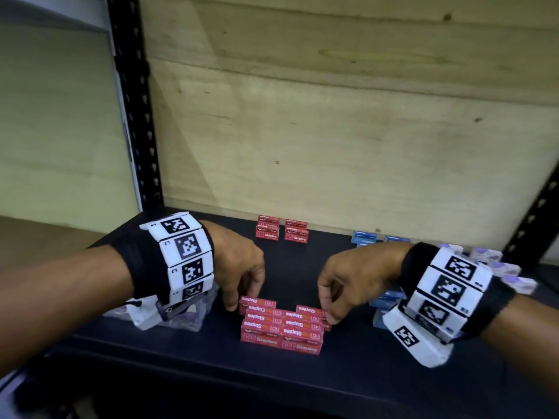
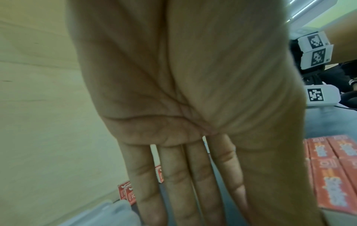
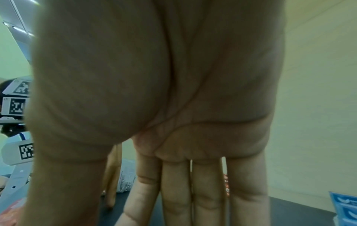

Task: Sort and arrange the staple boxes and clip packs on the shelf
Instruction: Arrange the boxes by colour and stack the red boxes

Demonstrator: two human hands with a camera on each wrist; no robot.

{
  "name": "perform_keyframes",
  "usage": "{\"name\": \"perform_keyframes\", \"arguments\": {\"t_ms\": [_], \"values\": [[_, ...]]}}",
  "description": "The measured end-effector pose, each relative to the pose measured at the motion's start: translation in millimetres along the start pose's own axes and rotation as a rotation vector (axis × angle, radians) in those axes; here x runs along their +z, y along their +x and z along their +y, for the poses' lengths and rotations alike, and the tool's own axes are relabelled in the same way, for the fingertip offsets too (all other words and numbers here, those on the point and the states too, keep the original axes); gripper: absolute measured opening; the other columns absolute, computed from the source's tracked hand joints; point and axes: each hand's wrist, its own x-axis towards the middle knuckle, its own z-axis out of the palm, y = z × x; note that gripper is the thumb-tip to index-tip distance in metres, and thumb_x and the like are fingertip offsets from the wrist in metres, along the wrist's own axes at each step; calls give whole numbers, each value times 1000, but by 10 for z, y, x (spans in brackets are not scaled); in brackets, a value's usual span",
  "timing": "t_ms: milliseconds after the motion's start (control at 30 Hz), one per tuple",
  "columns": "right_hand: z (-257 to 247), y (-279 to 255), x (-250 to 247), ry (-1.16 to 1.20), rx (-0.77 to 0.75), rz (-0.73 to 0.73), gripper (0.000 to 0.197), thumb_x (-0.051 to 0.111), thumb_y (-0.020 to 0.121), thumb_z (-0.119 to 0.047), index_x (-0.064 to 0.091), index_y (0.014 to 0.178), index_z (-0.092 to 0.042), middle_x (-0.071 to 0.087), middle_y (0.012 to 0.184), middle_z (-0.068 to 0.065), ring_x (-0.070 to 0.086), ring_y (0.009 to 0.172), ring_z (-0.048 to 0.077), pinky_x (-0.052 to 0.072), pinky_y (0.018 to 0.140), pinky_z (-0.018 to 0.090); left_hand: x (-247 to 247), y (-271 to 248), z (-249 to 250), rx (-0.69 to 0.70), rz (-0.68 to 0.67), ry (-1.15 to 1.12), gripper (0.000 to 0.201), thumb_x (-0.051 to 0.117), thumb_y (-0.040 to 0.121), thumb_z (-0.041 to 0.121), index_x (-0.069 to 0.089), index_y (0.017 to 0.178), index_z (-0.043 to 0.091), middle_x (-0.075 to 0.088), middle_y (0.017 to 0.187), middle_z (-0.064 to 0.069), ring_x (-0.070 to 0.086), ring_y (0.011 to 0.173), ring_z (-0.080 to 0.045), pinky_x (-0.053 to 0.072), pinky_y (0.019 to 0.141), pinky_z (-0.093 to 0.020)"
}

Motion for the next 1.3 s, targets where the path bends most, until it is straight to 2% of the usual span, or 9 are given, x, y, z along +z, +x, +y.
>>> {"name": "perform_keyframes", "arguments": {"t_ms": [100, 200, 300, 400, 667, 967, 1033, 1167, 1300], "values": [[31, -13, 9, 15, -11, -19, 29, 78, 82, -29, 70, 110, -29, 72, 107, -10, 65, 102, 7, 50, 100, 33, 23, -15, 8, 29, 14, 18, 43, 74, 84, 13, 62, 122, 30, 66, 117, 11, 60, 106, -7, 49, 89, -25], [55, -6, 18, 32, -27, -21, 31, 77, 84, -23, 68, 113, -29, 71, 111, -6, 65, 105, 11, 50, 101, 37, 39, -10, 31, 59, 30, 9, 42, 71, 86, 12, 60, 122, 33, 66, 116, 10, 61, 102, -7, 50, 92, -29], [58, 18, 30, 40, -49, -21, 29, 75, 86, -21, 66, 112, -29, 73, 109, -4, 67, 102, 13, 50, 100, 40, 34, -5, 48, 53, 25, 4, 40, 69, 89, 15, 58, 121, 36, 65, 117, 11, 59, 93, -2, 49, 88, -26], [51, 46, 37, 31, -65, -19, 28, 75, 86, -21, 66, 111, -30, 73, 107, -4, 68, 100, 14, 51, 99, 42, 25, 9, 56, 47, 19, 12, 40, 67, 90, 17, 57, 122, 38, 65, 119, 10, 60, 103, -7, 44, 81, -22], [1, 73, 3, 19, -79, -17, 27, 73, 88, -26, 66, 113, -32, 74, 103, -6, 67, 96, 11, 51, 87, 29, 13, 40, 71, 28, -9, -4, 38, 63, 94, 23, 53, 124, 43, 67, 120, 10, 60, 109, -8, 41, 80, -24], [-17, 73, -17, 14, -74, -39, 25, 72, 88, -28, 66, 112, -32, 74, 102, -6, 68, 95, 10, 52, 92, 32, -1, 50, 89, 27, -18, -11, 37, 62, 94, 26, 52, 127, 41, 68, 119, 9, 61, 106, -6, 40, 76, -21], [-16, 74, -17, 17, -74, -43, 25, 73, 88, -28, 66, 112, -32, 74, 102, -6, 68, 95, 10, 52, 92, 31, -1, 45, 92, 24, -22, -17, 37, 62, 94, 27, 52, 127, 41, 68, 119, 10, 61, 106, -6, 40, 79, -22], [-11, 78, -16, 5, -76, -30, 25, 73, 88, -29, 66, 111, -34, 74, 102, -6, 68, 94, 9, 52, 90, 31, 2, 42, 93, 31, -22, -10, 35, 63, 94, 28, 53, 125, 41, 69, 115, 11, 61, 96, -3, 42, 79, -22], [2, 68, -16, -3, -60, -15, 32, 76, 85, -31, 65, 114, -35, 71, 107, -5, 65, 96, 8, 49, 84, 26, 0, 45, 83, 20, -21, -26, 38, 66, 92, 27, 53, 125, 40, 68, 115, 11, 62, 97, -4, 44, 80, -23]]}}
